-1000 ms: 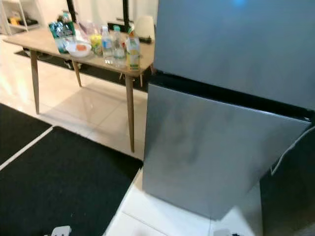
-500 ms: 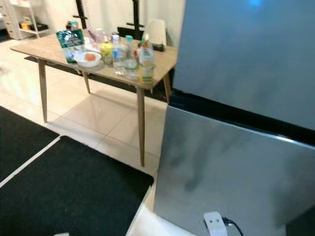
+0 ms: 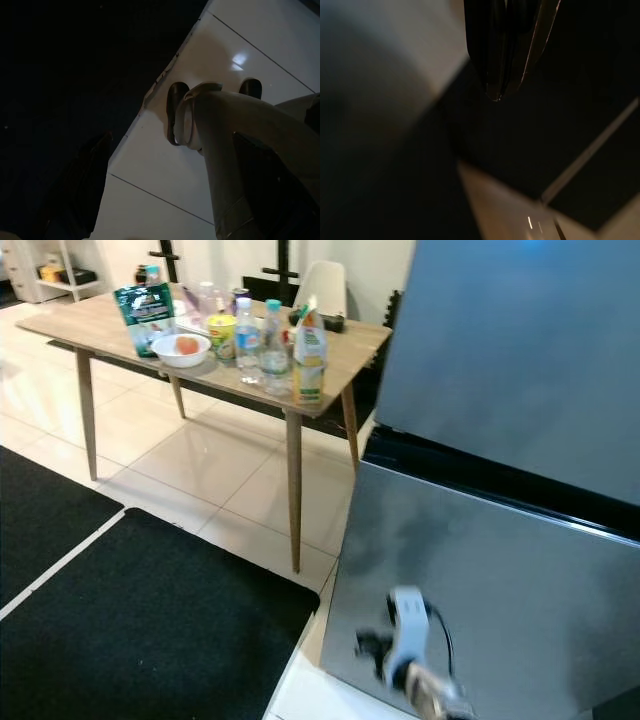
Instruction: Restocking fridge
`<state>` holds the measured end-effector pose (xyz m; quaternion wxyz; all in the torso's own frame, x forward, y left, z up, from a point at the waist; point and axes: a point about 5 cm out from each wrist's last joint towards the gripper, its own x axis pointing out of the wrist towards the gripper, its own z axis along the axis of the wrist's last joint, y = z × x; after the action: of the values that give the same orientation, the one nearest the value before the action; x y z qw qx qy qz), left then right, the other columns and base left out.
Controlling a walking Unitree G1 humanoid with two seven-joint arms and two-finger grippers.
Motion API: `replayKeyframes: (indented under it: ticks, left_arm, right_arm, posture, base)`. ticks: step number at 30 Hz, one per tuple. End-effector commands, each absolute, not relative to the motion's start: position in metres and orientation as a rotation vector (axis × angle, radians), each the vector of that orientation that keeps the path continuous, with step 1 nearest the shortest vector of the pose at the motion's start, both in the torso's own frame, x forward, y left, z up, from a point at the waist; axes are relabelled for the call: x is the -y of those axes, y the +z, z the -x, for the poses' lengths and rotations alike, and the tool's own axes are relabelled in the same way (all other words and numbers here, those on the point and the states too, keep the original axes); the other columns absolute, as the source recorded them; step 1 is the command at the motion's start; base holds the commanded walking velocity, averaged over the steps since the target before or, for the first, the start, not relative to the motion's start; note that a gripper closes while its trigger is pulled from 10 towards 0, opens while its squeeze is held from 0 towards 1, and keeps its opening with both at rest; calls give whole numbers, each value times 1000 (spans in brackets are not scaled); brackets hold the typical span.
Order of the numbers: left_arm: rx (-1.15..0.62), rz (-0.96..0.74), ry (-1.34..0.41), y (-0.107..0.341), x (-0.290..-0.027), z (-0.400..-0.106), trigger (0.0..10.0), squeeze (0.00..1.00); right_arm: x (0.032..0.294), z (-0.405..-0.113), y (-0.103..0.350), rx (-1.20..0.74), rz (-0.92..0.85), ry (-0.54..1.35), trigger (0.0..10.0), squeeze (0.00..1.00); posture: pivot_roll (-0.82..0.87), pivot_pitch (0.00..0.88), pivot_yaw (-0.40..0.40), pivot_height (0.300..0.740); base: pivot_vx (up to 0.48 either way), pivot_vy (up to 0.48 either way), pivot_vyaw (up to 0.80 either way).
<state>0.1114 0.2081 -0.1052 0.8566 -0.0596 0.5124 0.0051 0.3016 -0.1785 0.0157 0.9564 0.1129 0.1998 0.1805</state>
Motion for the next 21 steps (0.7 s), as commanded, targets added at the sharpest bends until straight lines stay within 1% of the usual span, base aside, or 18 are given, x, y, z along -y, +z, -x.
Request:
replayKeyframes:
  ticks: [1, 2, 4, 6, 7, 8, 12, 14, 18, 21]
  left_arm:
    - [-1108, 120, -3, -108, -204, -103, 10000, 0]
    - [-1107, 119, -3, -108, -204, -103, 10000, 0]
    - [-1111, 91, -18, -108, -204, -103, 10000, 0]
    - [-1113, 79, -25, -108, -205, -103, 10000, 0]
    - [-1120, 68, -33, -109, -205, -102, 10000, 0]
    - [-1123, 64, -34, -109, -205, -101, 10000, 0]
    - [-1125, 61, -37, -109, -205, -100, 10000, 0]
    - [-1127, 59, -39, -109, -205, -98, 10000, 0]
    - [-1127, 58, -41, -109, -205, -98, 10000, 0]
    - [-1123, 57, -41, -109, -205, -98, 10000, 0]
  right_arm:
    - [183, -302, 17, -384, -234, 329, 10000, 0]
    - [184, -307, 23, -358, -228, 319, 10000, 0]
    - [187, -327, 47, -262, -179, 274, 10000, 0]
    - [187, -332, 54, -233, -167, 264, 10000, 0]
    - [188, -345, 74, -166, -95, 239, 10000, 0]
    - [188, -350, 81, -137, -66, 227, 10000, 0]
    - [189, -356, 92, -99, -42, 201, 10000, 0]
    - [194, -368, 114, -33, 18, 126, 10000, 0]
    - [197, -374, 125, -7, 51, 77, 10000, 0]
    - [196, -377, 131, 7, 41, 87, 10000, 0]
  posture:
    - [-52, 23, -28, 740]
    - [-52, 23, -28, 740]
    - [-44, 26, -32, 740]
    - [-44, 26, -32, 740]
    - [-43, 29, -31, 740]
    - [-41, 29, -33, 740]
    - [-40, 29, -33, 740]
    - [-37, 26, -35, 740]
    - [-36, 24, -37, 740]
    - [-31, 20, -41, 740]
  base:
    - [0, 0, 0]
    - [0, 0, 0]
    - [0, 0, 0]
    - [0, 0, 0]
    - [0, 0, 0]
    - [0, 0, 0]
    - [0, 0, 0]
    - [0, 0, 0]
    - [0, 0, 0]
    - [0, 0, 0]
